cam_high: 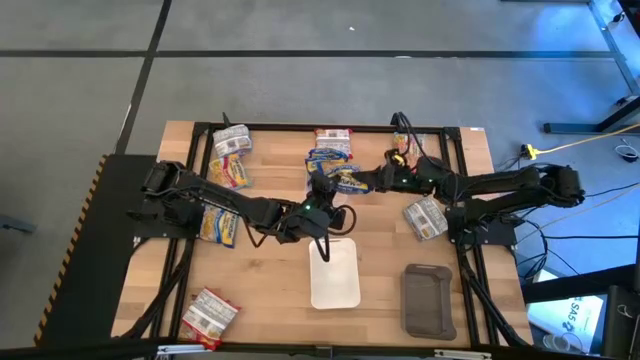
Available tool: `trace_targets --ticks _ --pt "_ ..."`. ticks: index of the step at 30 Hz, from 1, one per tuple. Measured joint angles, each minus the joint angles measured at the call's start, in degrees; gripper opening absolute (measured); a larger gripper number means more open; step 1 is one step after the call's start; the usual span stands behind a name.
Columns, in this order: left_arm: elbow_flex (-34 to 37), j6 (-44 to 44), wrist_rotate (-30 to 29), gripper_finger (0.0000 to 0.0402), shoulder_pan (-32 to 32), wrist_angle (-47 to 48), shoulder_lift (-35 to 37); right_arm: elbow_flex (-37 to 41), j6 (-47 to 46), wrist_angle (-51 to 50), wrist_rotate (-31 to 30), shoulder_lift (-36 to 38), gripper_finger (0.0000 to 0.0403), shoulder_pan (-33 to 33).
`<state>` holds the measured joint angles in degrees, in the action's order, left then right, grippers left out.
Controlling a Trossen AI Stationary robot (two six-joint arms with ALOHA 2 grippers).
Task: Sort Maruchan noodles
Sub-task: Put the blue noodle pack into the transparent bin
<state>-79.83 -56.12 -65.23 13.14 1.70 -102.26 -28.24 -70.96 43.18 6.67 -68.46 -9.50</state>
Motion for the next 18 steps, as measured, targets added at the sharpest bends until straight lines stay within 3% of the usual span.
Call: trace_targets --ticks 11,18 --pt "-0.02 2.61 -2.58 0.0117 1.62 0.19 0.04 -0.77 1.43 0.58 1.50 -0.14 0.0101 0.04" --pt "-0.02 3.60 -3.78 0.0121 3.88 -0.17 0.04 -0.79 3.36 0.09 4.16 1.44 0.0100 -1.33"
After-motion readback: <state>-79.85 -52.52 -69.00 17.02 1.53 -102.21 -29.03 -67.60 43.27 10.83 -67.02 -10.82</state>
